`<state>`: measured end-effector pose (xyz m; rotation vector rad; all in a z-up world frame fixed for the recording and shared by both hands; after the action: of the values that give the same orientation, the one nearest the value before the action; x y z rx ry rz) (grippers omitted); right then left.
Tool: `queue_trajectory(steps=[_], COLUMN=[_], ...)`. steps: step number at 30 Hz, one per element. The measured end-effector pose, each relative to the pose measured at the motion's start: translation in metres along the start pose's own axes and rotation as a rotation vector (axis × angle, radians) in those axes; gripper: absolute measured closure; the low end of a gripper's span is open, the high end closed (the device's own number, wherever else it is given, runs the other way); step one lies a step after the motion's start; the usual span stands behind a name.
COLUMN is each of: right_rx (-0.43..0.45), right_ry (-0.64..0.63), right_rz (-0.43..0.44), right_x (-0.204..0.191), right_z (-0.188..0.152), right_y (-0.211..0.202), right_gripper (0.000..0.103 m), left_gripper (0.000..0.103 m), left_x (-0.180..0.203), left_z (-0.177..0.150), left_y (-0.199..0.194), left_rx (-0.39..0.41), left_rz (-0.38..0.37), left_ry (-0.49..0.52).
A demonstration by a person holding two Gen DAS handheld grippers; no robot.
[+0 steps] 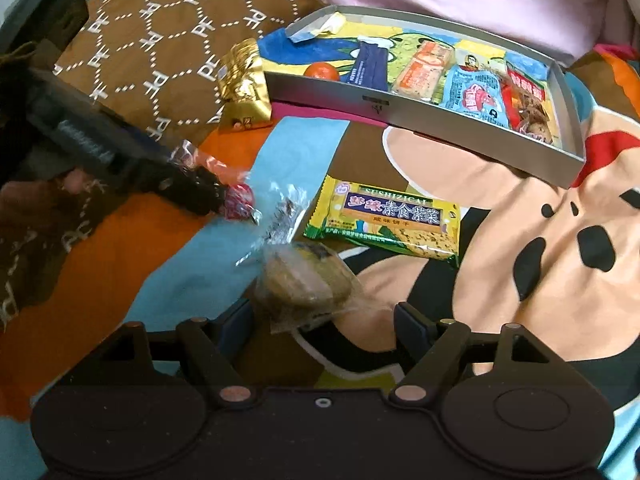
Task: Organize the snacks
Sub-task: 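Grasp the dark candy pack with the left tool while the right tool grasps the round biscuit pack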
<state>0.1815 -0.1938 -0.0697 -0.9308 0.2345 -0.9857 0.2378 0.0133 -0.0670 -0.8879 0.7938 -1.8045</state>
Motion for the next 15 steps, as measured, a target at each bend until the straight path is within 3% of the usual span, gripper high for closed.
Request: queue_trajectory(steps=[6, 11, 15], right_rx=[0.003, 0.015, 0.024], right_ry=[-0.063, -0.101, -0.122], right_rz=[-0.014, -0.022, -0.015], right_x=[-0.005, -0.008, -0.006], right_z=[-0.001, 0.000, 0.001], right_y=[-0.005, -0.001, 0.001], right_gripper=[0.023, 0.018, 0.016], left_gripper=[0.000, 0.000, 0.000], left_x=[0.018, 0.036, 0.046], left_z=[0.013, 0.024, 0.020], left_y=[-0.006, 0.014, 0.036], left_rx=[0.054, -0.001, -0.093], left_rz=[0.059, 0.035, 0.025], left_ry=[0.158, 0.310, 0.466])
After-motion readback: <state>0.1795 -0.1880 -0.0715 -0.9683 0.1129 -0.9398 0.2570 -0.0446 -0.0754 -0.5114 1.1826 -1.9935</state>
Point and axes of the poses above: each gripper's, at about its wrist camera, not at the fingertips, and y roughly the way its jaws point, x to its right, z to its top, the point moved 1 cm from there along y, roughly the way its jaws point, and after that the axes turned 14 degrees about -y, right-handed, at the moved point
